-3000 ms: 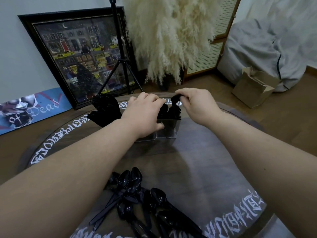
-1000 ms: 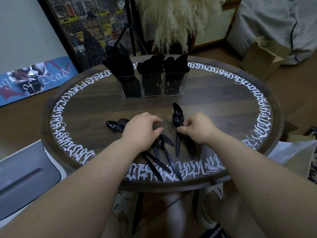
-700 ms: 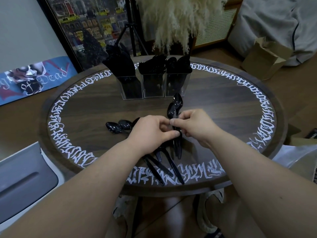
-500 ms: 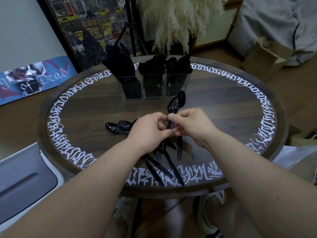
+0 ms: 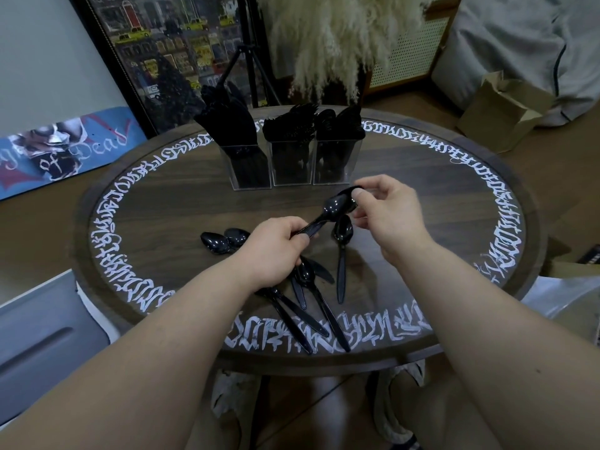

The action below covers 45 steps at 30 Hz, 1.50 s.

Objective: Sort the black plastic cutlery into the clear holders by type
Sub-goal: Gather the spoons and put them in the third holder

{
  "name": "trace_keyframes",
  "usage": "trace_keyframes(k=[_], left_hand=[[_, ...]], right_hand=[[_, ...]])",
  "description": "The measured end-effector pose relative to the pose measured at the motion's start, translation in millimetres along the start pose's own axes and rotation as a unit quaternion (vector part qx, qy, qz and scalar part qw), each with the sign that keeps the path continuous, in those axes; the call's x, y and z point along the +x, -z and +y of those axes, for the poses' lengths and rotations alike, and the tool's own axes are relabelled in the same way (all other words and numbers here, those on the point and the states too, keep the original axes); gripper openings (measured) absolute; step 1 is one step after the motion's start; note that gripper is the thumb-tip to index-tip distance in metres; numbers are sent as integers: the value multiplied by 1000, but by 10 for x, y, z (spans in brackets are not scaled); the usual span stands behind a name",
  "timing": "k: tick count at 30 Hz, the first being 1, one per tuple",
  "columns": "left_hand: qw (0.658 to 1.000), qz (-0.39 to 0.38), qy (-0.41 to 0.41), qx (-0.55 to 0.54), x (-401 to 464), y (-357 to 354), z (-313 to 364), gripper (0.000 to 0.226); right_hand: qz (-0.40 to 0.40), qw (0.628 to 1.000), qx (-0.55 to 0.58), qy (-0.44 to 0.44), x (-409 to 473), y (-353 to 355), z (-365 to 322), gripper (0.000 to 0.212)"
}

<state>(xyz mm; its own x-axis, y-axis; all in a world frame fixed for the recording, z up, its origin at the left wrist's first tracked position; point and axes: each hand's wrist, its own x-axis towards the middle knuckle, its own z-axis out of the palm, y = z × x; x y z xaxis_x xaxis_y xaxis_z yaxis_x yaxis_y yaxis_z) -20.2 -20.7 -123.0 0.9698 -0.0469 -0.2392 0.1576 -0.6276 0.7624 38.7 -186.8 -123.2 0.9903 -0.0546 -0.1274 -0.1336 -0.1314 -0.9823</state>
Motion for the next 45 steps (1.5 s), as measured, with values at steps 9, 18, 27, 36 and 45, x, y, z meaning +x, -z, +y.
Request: trace_keyframes(k=[9, 18, 27, 36, 45], left_hand=[[998, 67, 2, -4, 40, 51, -53, 24], [998, 70, -2, 7, 43, 26, -49, 26], [970, 196, -3, 146, 76, 109, -45, 37], [990, 77, -62, 98, 32, 24, -29, 30], [982, 103, 0, 158, 40, 57, -63, 29]], right_hand=[[-32, 995, -93, 1, 0, 86, 8, 18], [-49, 976, -192, 93, -26, 3, 27, 22], [-22, 986, -160, 28, -11, 57, 5, 13], [-16, 999, -34, -12, -29, 8, -31, 11], [-103, 885, -452, 51, 27, 28, 204, 56]])
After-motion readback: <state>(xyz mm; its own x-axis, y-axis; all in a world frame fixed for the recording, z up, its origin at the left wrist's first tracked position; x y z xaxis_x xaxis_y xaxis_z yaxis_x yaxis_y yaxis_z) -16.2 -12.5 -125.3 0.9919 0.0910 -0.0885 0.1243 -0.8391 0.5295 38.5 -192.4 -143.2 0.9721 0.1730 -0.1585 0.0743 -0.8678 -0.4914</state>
